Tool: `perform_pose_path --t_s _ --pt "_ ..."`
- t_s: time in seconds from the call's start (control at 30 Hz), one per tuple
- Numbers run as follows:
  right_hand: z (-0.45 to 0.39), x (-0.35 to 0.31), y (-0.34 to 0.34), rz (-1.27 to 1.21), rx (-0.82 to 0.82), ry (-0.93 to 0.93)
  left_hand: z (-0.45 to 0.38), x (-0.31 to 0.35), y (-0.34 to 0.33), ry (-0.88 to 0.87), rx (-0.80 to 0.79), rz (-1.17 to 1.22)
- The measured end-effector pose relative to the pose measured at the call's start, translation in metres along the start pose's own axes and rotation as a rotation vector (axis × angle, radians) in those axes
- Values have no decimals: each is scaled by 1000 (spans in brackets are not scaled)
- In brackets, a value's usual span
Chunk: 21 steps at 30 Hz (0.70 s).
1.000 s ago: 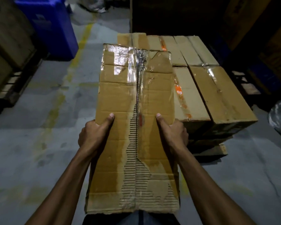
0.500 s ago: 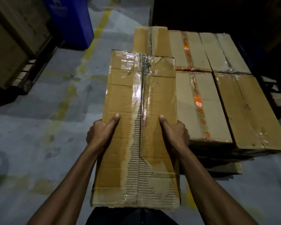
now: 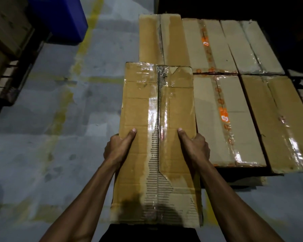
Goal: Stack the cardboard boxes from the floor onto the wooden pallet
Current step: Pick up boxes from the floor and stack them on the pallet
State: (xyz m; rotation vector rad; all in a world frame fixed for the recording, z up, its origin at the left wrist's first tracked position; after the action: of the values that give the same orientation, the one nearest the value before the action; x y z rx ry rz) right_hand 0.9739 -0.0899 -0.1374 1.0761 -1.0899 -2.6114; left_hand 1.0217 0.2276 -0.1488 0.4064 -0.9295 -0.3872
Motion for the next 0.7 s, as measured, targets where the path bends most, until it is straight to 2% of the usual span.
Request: perform_pose_path --t_s 0.33,0.7 --pt "-90 13 -10 19 -83 14 -52 5 -65 92 16 44" --pt "-167 1 -10 105 0 131 -109 22 -114 152 -18 133"
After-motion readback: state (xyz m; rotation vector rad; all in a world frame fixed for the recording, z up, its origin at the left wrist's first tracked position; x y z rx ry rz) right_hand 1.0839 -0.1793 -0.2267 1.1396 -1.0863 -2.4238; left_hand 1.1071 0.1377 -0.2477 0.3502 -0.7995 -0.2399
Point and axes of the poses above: each hand's wrist, its own z-axis away from the middle knuckle, its own y-axis out of the back of the hand, x = y × z, the point moved 10 cm from there along -z, towards the middle knuckle, and after that the axes turned 2 degrees about -y, right-handed, at the moved point
